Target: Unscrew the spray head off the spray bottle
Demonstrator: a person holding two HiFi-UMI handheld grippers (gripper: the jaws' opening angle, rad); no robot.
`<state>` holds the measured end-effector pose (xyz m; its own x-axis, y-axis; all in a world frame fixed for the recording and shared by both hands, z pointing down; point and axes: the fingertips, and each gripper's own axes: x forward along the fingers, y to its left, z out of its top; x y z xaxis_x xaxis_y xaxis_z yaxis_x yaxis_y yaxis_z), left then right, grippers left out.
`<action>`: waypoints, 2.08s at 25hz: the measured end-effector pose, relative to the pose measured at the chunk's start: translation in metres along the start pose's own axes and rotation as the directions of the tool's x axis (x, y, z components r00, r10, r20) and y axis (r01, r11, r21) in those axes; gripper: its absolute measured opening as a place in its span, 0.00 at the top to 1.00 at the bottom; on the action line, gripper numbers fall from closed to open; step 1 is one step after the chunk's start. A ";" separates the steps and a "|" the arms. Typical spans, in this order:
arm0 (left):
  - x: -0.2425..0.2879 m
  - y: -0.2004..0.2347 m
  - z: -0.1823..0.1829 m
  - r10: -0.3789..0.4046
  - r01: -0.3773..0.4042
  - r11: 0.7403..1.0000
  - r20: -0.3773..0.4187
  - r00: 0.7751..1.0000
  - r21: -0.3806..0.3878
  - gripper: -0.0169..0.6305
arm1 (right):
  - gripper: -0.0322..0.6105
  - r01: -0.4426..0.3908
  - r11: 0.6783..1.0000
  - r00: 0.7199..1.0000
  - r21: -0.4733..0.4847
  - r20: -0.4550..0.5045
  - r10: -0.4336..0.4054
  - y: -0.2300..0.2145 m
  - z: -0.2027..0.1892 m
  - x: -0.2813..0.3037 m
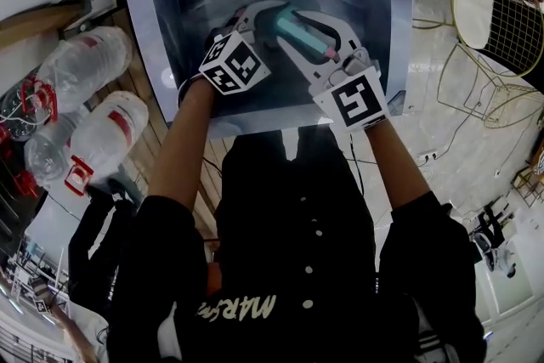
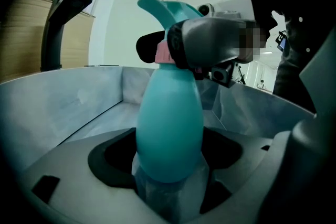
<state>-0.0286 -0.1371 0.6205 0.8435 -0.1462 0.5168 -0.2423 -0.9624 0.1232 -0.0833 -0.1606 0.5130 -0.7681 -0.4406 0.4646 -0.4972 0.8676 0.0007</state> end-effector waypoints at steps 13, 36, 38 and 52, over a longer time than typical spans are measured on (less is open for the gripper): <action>0.000 -0.006 -0.001 -0.051 0.052 0.998 -0.015 0.999 0.037 0.38 | 0.70 -0.625 0.729 0.781 -0.279 -0.199 0.593 0.025 -0.007 -0.009; 0.005 -0.017 0.003 -0.257 0.262 0.954 -0.055 0.965 0.145 0.38 | 0.70 -0.802 0.532 0.592 -0.273 -0.235 0.771 0.030 -0.010 -0.025; 0.004 -0.017 0.003 -0.284 0.289 0.946 -0.054 0.957 0.145 0.38 | 0.70 -0.814 0.515 0.572 -0.270 -0.217 0.791 0.029 -0.007 -0.026; -0.008 -0.025 -0.007 -0.400 0.403 0.901 -0.055 0.915 0.161 0.38 | 0.70 -0.812 0.549 0.575 -0.199 -0.111 0.810 0.024 0.012 -0.031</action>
<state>-0.0329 -0.1106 0.6188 0.8421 0.2635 0.4706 0.1991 -0.9628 0.1829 -0.0761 -0.1286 0.4880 -0.8002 0.4751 0.3659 0.4308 0.8799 -0.2003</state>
